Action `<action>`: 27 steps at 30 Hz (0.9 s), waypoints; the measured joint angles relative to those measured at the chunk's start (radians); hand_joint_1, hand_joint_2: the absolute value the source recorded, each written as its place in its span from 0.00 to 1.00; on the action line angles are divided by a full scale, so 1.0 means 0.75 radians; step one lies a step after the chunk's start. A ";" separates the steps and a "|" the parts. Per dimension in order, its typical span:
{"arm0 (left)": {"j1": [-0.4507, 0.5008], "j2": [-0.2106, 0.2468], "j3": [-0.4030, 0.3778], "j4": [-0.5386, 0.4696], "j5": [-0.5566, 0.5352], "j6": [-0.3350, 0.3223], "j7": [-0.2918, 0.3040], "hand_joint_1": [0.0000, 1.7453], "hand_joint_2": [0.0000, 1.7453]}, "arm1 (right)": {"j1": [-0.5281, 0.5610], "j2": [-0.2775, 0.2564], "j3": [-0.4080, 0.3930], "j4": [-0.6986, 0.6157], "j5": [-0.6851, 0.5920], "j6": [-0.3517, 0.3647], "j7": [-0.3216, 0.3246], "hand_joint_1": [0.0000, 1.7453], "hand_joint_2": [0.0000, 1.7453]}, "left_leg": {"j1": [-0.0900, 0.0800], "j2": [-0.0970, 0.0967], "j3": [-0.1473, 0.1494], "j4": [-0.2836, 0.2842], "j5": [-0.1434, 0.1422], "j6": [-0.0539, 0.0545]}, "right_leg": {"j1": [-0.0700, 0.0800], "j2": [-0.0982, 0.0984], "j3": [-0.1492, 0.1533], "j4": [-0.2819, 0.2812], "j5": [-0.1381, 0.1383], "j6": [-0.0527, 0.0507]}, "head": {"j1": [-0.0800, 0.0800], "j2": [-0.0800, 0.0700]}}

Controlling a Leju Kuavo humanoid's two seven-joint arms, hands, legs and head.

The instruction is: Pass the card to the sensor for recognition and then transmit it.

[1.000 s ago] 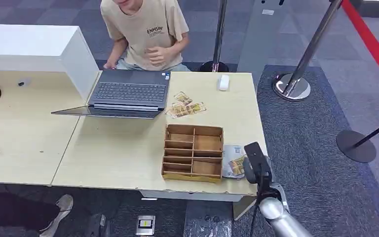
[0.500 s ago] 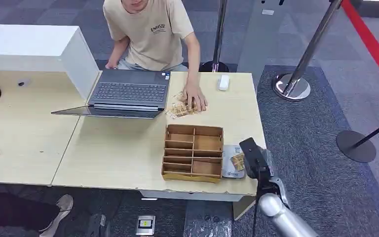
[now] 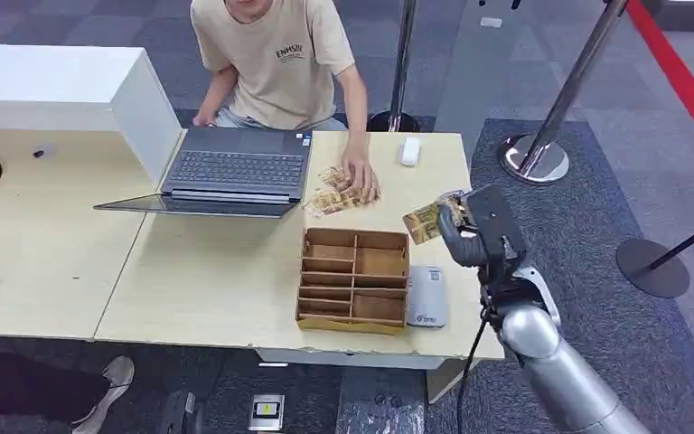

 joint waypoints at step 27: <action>-0.112 -0.015 -0.101 -0.003 -0.153 -0.066 0.128 0.00 0.00 | -0.694 0.146 0.374 0.520 1.106 -0.164 0.056 1.00 1.00 | 0.000 -0.002 -0.004 0.000 0.003 0.001 | 0.000 -0.001 -0.003 0.001 0.002 0.000 | -0.001 0.000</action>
